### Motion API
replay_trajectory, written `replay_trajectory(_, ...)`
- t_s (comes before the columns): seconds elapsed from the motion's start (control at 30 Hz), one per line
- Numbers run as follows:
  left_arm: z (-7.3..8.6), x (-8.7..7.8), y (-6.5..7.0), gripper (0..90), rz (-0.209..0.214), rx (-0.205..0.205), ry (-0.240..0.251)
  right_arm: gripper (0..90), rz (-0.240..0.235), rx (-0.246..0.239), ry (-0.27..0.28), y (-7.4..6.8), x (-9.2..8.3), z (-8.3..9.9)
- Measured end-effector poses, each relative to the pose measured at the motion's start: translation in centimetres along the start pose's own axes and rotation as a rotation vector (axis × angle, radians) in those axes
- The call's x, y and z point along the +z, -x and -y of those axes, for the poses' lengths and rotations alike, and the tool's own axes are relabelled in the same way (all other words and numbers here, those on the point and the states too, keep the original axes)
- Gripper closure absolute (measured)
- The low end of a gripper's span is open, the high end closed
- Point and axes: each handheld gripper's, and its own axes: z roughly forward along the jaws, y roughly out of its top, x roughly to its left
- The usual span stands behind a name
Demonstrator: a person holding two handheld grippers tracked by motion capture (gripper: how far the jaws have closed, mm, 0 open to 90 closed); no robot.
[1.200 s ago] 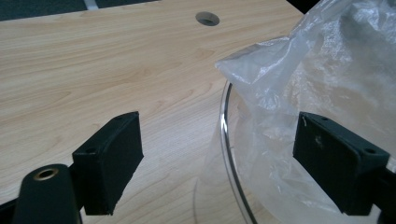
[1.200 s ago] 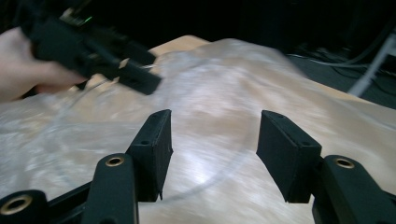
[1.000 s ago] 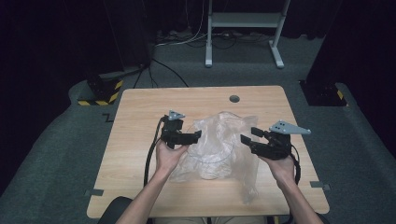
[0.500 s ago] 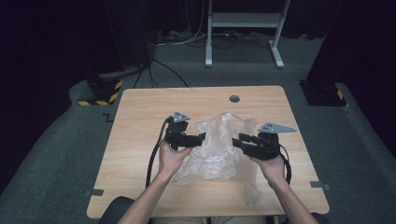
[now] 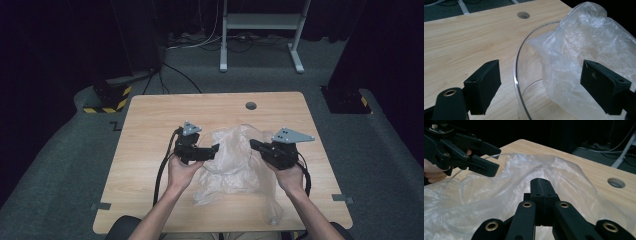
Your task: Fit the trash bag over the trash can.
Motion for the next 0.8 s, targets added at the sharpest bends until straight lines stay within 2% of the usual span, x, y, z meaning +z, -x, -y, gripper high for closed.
replay_trajectory(0.13, 0.4, -0.8, 0.1, 16.7, 0.001, 0.0, 0.007, 89.9, -0.026, -0.031, -0.025, -0.5, 1.2, -0.4)
replay_trajectory(0.3, 0.9, -1.7, 0.2, 16.7, -0.018, 0.01, 0.009, 89.4, -0.031, -0.086, -0.074, -1.1, 2.8, -0.7)
replay_trajectory(0.5, 1.3, -2.8, 0.0, 16.7, -0.038, -0.005, 0.037, 87.7, -0.066, -0.132, -0.115, -1.7, 4.2, -1.1)
replay_trajectory(0.7, 1.4, -3.2, -0.4, 16.3, -0.045, -0.021, 0.049, 86.3, -0.093, -0.171, -0.168, -2.5, 5.1, -1.0)
replay_trajectory(0.8, 1.2, -3.1, -0.3, 16.1, -0.036, -0.022, 0.055, 84.1, -0.102, -0.176, -0.18, -2.7, 5.2, -0.9)
